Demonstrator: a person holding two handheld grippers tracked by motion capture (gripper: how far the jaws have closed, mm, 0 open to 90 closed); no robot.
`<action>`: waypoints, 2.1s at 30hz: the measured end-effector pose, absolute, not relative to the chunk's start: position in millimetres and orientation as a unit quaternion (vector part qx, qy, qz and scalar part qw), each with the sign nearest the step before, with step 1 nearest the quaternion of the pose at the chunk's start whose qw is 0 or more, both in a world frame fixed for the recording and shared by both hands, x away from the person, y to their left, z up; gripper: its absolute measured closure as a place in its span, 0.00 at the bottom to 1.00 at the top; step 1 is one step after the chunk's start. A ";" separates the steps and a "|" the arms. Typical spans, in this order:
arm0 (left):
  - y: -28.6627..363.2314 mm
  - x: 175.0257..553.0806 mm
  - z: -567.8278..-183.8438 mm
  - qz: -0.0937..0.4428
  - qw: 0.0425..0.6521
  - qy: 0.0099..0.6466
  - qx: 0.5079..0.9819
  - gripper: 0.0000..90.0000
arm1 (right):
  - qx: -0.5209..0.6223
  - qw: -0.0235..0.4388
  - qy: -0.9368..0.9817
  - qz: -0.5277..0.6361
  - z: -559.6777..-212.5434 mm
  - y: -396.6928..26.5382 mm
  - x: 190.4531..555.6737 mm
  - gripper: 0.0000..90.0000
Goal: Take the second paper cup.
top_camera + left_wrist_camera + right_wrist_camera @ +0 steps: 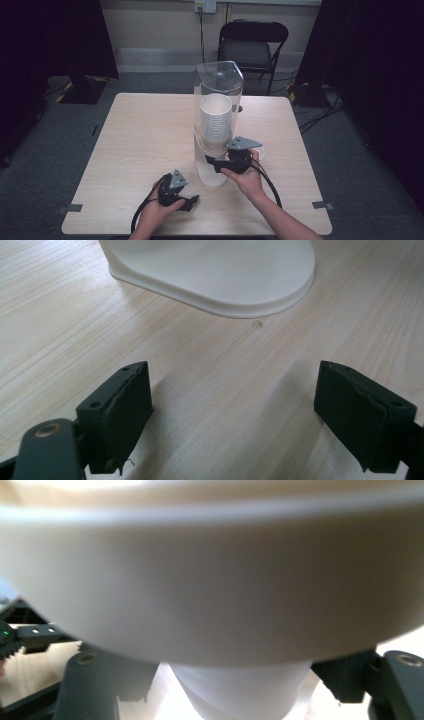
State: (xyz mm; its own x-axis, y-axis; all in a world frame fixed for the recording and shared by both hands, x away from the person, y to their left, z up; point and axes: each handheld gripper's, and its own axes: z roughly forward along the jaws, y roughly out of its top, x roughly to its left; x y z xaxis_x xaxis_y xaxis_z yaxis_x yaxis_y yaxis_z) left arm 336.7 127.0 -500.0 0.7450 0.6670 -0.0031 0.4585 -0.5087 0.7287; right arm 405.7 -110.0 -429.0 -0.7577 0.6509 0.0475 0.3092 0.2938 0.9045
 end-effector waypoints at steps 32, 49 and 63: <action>128.3 337.5 -500.5 0.138 0.376 0.323 0.858 0.17 | 0.312 0.144 0.807 0.480 -475.8 -135.6 393.3 0.39; 128.1 337.4 -500.6 0.139 0.376 0.323 0.858 0.17 | 0.296 0.119 0.828 0.462 -475.3 -154.7 370.1 0.37; 128.0 337.4 -500.7 0.139 0.376 0.323 0.857 0.17 | 0.298 0.126 0.837 0.442 -483.1 -187.2 353.8 0.36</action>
State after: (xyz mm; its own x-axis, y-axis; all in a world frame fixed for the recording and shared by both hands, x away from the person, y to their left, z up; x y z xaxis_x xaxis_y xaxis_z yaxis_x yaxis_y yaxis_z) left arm 337.4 128.0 -500.7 0.7530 0.6580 -0.0048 0.4491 -0.5086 0.7346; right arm 353.8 -187.2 -483.1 -0.7899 0.6110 0.0519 0.3876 0.4320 0.8143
